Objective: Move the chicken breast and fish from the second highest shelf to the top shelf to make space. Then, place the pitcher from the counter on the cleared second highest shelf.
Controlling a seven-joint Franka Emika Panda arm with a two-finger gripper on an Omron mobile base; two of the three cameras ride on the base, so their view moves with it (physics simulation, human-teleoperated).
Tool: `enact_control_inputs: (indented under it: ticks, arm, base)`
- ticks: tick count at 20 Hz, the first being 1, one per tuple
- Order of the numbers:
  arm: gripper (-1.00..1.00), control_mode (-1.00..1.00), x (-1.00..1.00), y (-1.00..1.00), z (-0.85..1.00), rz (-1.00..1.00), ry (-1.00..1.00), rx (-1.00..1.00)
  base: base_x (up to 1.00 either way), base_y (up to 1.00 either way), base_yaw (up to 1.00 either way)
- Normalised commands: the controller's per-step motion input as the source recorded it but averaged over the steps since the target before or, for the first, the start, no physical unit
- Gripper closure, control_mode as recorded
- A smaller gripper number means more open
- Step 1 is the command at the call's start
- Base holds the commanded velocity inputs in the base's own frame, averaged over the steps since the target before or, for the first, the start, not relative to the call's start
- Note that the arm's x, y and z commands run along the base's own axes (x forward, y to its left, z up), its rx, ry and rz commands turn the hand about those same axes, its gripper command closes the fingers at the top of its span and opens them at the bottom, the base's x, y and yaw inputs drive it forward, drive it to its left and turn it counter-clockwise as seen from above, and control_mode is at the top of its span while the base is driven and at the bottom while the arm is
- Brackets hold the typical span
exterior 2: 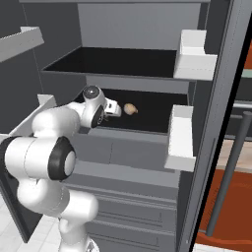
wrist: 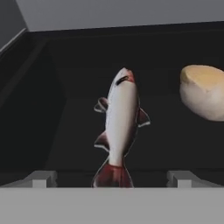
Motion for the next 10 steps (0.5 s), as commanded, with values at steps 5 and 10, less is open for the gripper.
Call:
enact_control_inputs:
  ticks: [5,10]
  arm:
    - [-1.00,-1.00,0.44,0.00,-0.23,0.00,0.00,0.00]
    - [-1.00,-1.00,0.47,-0.03,-0.23,0.00,0.00,0.00]
  base:
    - [0.00,0.00,0.00]
    - [0.00,0.00,0.00]
